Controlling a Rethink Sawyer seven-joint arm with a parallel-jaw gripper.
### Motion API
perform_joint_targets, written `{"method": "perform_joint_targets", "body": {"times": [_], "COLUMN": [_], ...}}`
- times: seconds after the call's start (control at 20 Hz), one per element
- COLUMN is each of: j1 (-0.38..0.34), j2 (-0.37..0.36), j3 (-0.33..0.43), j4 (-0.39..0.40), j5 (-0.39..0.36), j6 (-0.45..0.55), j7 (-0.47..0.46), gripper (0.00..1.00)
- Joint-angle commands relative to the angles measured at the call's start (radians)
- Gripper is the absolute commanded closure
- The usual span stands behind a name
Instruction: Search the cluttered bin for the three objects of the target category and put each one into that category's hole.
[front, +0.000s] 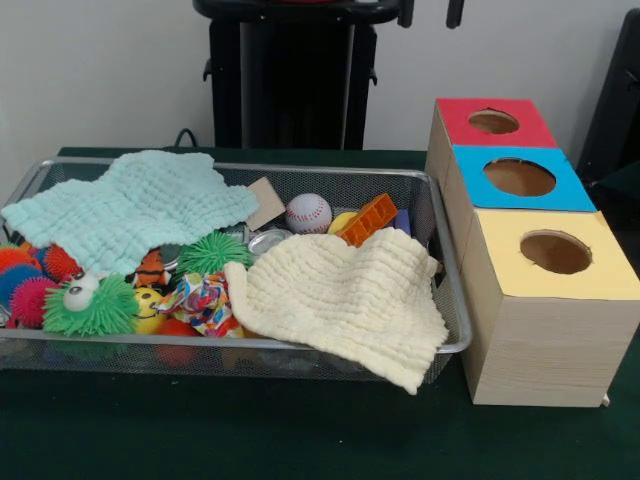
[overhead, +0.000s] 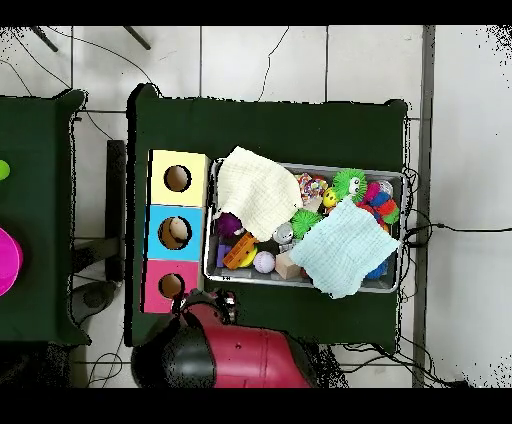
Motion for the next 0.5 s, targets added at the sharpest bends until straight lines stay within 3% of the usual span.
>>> {"method": "perform_joint_targets", "body": {"times": [0.05, 0.5], "j1": [-0.104, -0.197], "j2": [0.127, 0.248], "j3": [0.101, 0.155], "j4": [0.032, -0.008], "j5": [-0.057, -0.133], "j6": [-0.136, -0.233], "j7": [0.015, 0.0], "gripper": [0.0, 0.0]}}
